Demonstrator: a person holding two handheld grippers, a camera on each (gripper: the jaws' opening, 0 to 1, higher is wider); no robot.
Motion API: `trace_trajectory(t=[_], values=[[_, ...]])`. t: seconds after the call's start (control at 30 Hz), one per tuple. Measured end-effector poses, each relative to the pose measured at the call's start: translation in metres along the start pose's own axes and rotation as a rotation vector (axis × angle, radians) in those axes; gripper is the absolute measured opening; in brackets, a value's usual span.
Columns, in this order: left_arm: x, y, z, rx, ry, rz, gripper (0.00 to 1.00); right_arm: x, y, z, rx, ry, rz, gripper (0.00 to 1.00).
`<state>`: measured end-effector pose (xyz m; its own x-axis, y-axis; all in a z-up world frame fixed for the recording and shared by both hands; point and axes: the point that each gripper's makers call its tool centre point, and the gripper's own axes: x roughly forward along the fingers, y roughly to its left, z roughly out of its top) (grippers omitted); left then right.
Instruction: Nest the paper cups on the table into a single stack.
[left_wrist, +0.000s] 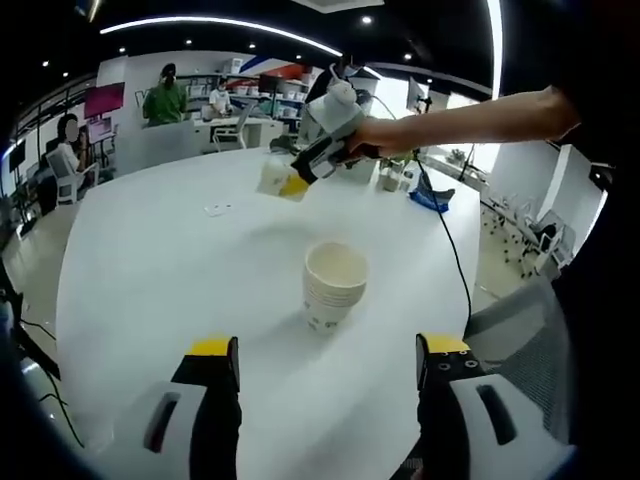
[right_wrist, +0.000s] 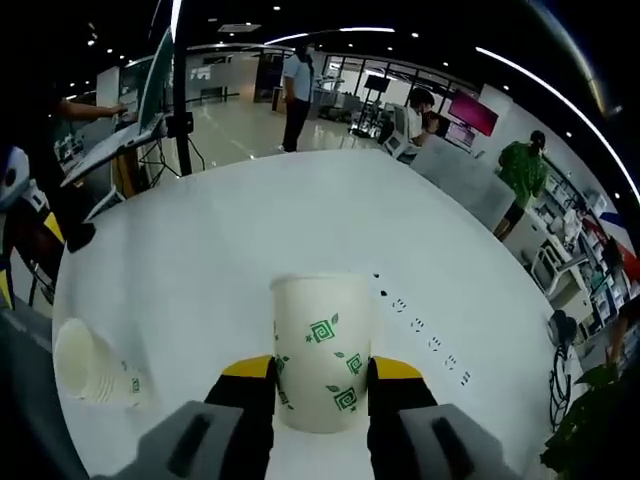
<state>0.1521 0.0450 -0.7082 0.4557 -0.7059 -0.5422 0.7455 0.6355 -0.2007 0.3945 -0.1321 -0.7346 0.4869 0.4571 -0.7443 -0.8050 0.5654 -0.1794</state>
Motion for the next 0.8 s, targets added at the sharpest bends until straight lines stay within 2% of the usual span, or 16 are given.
trace_trajectory(t=[0.1,0.17,0.3,0.37,0.4,0.43,0.5,0.6,0.67,0.77,0.8], values=[[-0.001,0.004,0.007,0.007,-0.007,0.003,0.70,-0.010,0.002,0.007,-0.004,-0.022,-0.006,0.34],[-0.003,0.005,0.017,0.009,-0.018,0.008,0.70,-0.020,0.011,0.018,-0.012,-0.040,-0.003,0.34],[-0.006,0.007,0.039,-0.017,-0.066,-0.002,0.69,-0.024,0.015,0.026,-0.019,-0.081,0.005,0.34],[-0.008,0.007,0.052,-0.029,-0.093,-0.008,0.69,-0.037,0.029,0.036,-0.020,-0.108,0.006,0.34],[-0.009,0.007,0.053,-0.028,-0.094,-0.008,0.69,-0.041,0.031,0.040,-0.022,-0.120,0.008,0.34],[-0.008,0.009,0.061,-0.022,-0.102,-0.008,0.69,-0.044,0.033,0.042,-0.028,-0.127,0.010,0.34],[-0.008,0.011,0.070,-0.007,-0.108,-0.010,0.69,-0.049,0.042,0.047,-0.046,-0.138,0.013,0.34],[-0.006,0.013,0.081,-0.009,-0.129,-0.019,0.68,-0.055,0.044,0.054,-0.059,-0.162,0.024,0.34],[-0.005,0.014,0.090,-0.001,-0.140,-0.022,0.68,-0.064,0.054,0.058,-0.080,-0.178,0.028,0.34],[-0.005,0.011,0.104,0.008,-0.147,-0.025,0.67,-0.078,0.065,0.065,-0.103,-0.203,0.038,0.34],[-0.005,0.009,0.109,0.009,-0.153,-0.029,0.67,-0.076,0.067,0.064,-0.113,-0.206,0.041,0.34]])
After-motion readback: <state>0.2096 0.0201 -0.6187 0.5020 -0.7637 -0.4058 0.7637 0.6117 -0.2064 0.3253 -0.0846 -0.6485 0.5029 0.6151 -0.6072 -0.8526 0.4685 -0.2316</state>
